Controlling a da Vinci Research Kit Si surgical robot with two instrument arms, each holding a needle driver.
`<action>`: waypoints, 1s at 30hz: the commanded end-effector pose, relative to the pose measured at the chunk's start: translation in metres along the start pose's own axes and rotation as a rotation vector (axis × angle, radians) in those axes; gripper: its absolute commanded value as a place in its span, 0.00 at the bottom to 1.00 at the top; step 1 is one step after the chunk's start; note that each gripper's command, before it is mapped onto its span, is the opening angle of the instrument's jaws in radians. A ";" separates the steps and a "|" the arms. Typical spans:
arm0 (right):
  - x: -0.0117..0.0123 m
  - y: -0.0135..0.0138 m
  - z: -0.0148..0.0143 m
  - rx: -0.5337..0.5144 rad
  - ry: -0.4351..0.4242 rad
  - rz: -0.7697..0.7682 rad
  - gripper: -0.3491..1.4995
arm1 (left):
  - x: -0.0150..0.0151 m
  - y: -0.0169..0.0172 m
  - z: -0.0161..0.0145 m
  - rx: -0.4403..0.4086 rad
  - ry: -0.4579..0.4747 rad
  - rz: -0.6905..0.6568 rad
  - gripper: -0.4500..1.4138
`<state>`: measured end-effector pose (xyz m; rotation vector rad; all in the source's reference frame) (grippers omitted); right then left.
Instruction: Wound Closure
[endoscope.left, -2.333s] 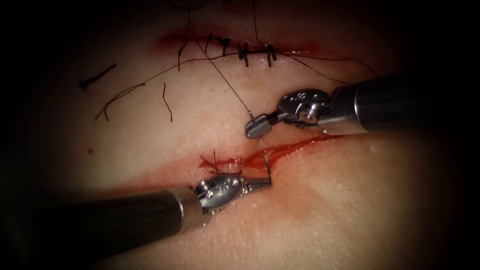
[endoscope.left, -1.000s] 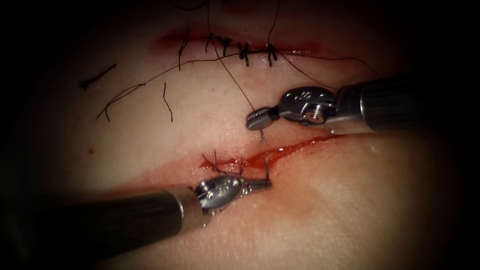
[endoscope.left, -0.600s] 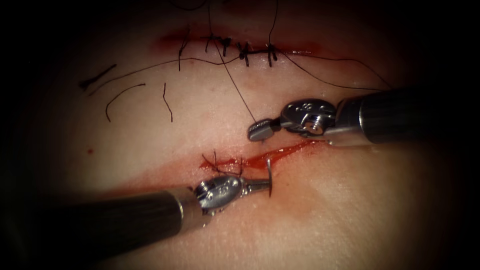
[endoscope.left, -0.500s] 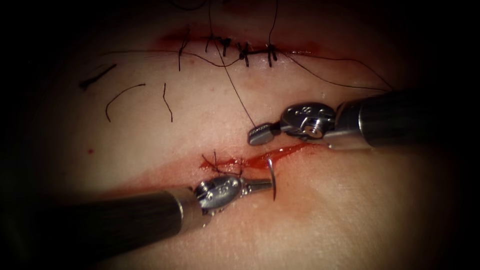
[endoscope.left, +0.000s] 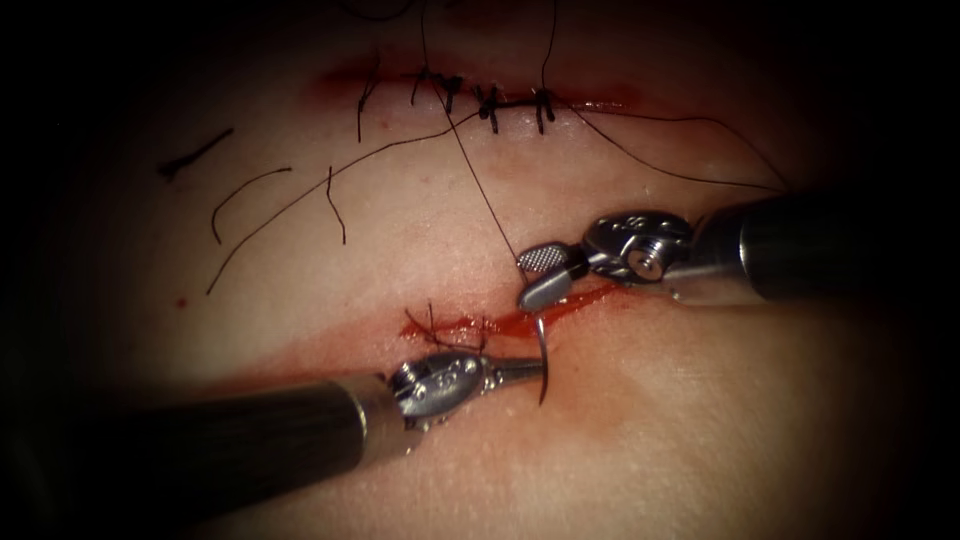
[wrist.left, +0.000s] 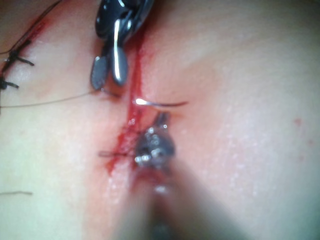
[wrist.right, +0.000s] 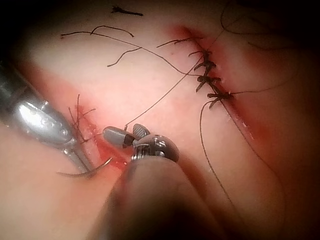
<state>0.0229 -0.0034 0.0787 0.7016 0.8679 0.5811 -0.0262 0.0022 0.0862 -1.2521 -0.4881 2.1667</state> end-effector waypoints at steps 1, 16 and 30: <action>0.0000 0.0002 0.0004 -0.006 0.010 0.007 0.96 | -0.0004 0.0003 0.0010 -0.006 0.001 0.006 0.29; -0.0013 0.0010 -0.0049 -0.064 0.017 -0.026 0.95 | 0.0008 0.0026 0.0017 0.040 -0.010 0.197 0.49; -0.0032 0.0004 -0.0043 -0.056 0.015 -0.041 0.92 | 0.0026 0.0042 0.0001 0.192 -0.057 0.337 0.47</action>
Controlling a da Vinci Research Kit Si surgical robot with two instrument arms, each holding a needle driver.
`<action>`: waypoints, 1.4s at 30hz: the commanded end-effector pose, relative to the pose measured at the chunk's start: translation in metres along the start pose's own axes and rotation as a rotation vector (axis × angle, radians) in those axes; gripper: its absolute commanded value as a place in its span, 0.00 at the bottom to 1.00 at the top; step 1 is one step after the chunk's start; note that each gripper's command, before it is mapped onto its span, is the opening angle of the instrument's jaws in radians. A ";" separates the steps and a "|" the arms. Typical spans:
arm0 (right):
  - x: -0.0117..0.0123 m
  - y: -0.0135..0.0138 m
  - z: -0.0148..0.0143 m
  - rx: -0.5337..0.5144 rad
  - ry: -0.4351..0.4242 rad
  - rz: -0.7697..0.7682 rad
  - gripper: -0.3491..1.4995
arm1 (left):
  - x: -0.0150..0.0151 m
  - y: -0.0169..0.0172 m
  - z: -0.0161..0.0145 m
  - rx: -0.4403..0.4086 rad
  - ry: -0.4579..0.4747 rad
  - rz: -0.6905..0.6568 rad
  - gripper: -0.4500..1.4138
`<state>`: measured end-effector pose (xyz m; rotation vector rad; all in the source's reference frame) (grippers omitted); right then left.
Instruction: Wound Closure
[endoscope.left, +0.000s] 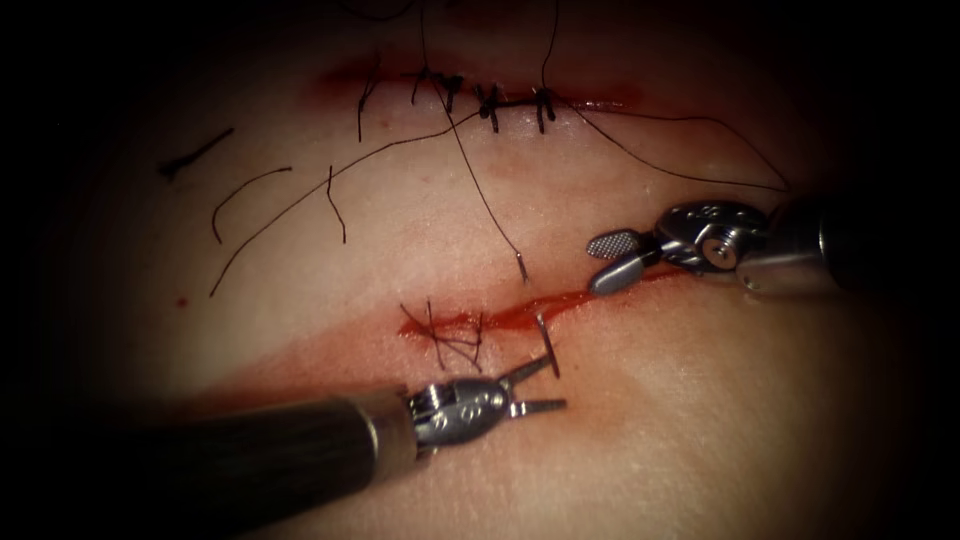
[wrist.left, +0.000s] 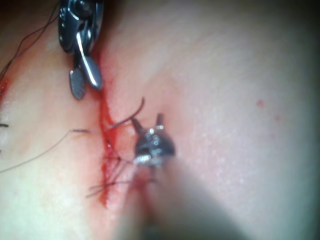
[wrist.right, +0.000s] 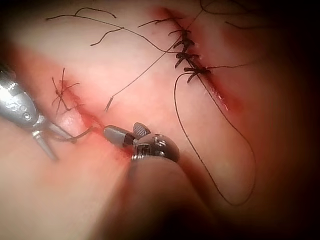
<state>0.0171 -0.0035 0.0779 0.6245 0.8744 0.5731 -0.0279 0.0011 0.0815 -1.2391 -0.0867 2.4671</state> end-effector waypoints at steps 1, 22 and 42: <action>-0.0007 -0.0001 0.0009 0.003 0.000 -0.001 0.92 | -0.0001 0.0003 0.0003 0.021 0.014 0.001 0.45; -0.0013 -0.0004 0.0014 0.002 0.001 -0.007 0.91 | -0.0002 -0.0005 0.0014 0.097 0.005 0.055 0.50; -0.0013 -0.0004 0.0016 0.006 0.001 -0.007 0.91 | 0.0009 -0.0005 0.0013 0.095 0.037 0.068 0.45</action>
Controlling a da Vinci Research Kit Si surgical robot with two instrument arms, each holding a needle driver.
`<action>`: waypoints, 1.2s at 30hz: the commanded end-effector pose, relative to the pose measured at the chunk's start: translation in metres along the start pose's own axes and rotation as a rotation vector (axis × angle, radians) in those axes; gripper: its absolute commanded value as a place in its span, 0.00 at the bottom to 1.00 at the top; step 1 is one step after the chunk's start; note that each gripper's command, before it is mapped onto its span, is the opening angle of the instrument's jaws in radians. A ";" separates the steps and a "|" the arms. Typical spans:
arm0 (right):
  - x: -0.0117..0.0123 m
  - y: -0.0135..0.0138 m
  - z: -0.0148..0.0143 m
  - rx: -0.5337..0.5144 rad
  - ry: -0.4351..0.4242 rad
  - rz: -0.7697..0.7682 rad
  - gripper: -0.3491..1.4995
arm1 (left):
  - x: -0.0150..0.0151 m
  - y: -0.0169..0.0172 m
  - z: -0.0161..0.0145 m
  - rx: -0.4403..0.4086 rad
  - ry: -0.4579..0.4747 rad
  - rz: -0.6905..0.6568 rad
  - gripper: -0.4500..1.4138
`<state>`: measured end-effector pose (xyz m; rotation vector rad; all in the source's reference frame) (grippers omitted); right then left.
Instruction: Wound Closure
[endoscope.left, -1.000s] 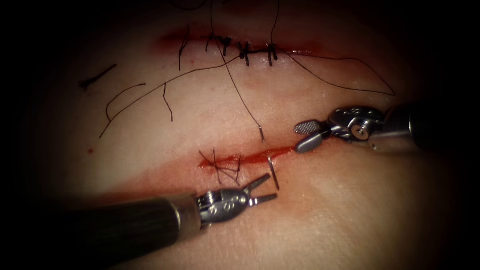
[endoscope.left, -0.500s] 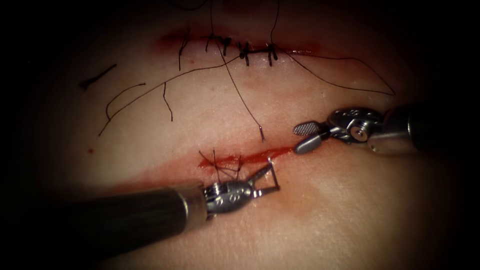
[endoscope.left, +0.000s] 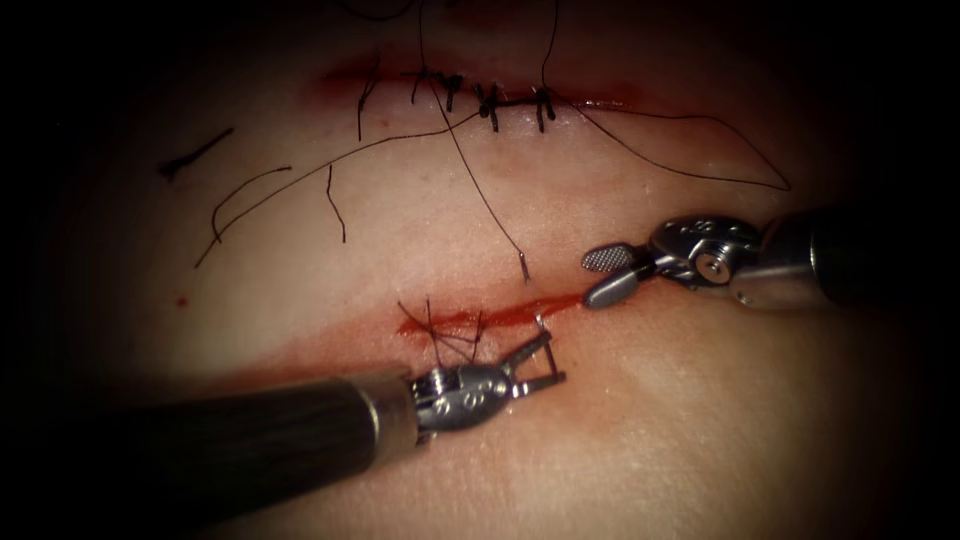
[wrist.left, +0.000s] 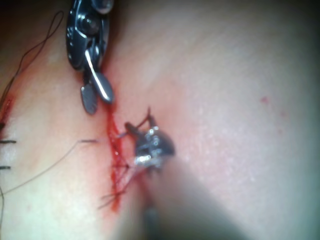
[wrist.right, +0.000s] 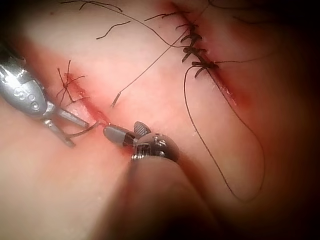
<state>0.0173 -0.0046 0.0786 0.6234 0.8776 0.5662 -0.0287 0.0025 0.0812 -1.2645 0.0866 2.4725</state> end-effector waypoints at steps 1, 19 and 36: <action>-0.0003 0.0000 0.0009 0.003 0.000 0.000 0.91 | -0.0003 0.0005 0.0009 -0.002 0.000 0.000 0.45; -0.0006 0.0000 0.0014 -0.002 0.001 -0.003 0.91 | -0.0006 0.0004 0.0013 -0.008 0.005 0.008 0.14; 0.0001 -0.0033 -0.0029 0.031 0.033 0.002 0.91 | 0.0041 0.0043 -0.0032 -0.234 0.115 -0.205 0.00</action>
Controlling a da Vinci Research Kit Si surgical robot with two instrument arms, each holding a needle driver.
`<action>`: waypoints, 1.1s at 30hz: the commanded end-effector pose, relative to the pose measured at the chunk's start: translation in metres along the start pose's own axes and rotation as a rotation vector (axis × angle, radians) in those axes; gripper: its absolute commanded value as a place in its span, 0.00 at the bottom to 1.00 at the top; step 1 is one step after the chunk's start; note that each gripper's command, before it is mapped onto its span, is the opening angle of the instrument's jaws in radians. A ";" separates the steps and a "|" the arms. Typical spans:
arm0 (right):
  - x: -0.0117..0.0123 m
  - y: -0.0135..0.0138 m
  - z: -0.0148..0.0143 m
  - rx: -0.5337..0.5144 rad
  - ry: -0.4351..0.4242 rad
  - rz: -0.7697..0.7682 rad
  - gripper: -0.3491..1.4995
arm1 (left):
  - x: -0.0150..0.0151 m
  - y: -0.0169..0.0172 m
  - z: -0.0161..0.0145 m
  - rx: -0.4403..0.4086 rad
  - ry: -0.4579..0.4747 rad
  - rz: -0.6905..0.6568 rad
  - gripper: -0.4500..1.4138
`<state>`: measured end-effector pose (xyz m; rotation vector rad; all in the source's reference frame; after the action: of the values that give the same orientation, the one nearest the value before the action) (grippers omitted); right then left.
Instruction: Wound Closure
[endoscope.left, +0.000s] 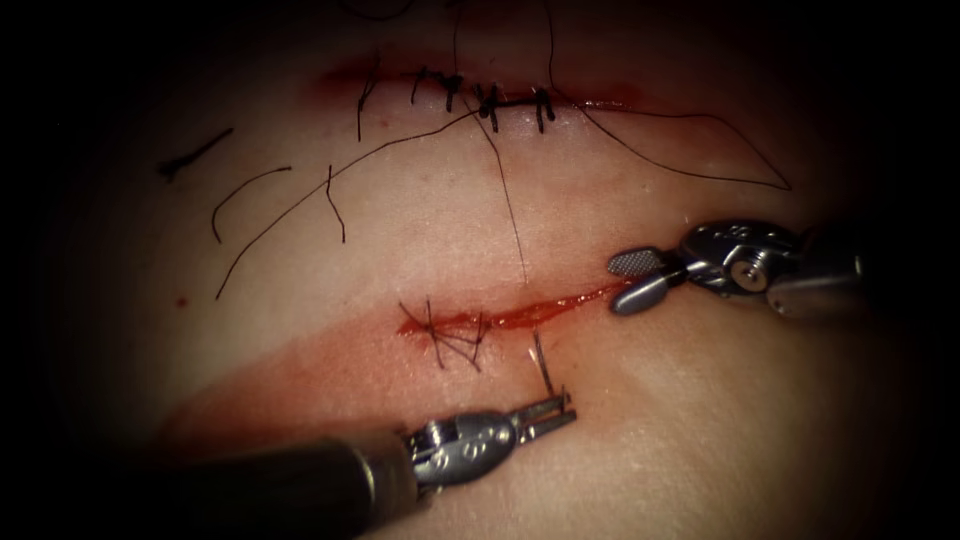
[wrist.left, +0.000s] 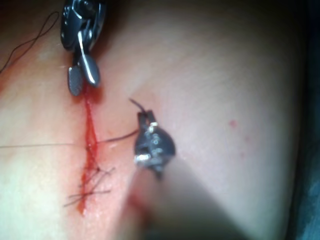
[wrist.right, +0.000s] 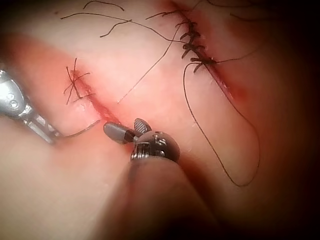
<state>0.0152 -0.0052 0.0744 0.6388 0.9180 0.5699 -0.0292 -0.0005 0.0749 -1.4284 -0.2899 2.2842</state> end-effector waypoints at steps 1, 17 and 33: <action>-0.0009 -0.0011 0.0007 0.007 0.001 -0.001 0.91 | 0.0007 0.0008 0.0002 -0.006 0.007 0.007 0.00; -0.0033 -0.0062 -0.0012 0.016 0.091 -0.006 0.91 | 0.0061 -0.0032 -0.0049 0.173 0.055 0.307 0.00; 0.0011 -0.0049 -0.0024 0.033 0.149 0.161 0.86 | 0.0062 -0.0051 -0.0067 0.241 0.069 0.390 0.00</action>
<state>0.0137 -0.0068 0.0687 0.7184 1.0237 0.7774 -0.0239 0.0065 0.0692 -1.5359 0.3078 2.4662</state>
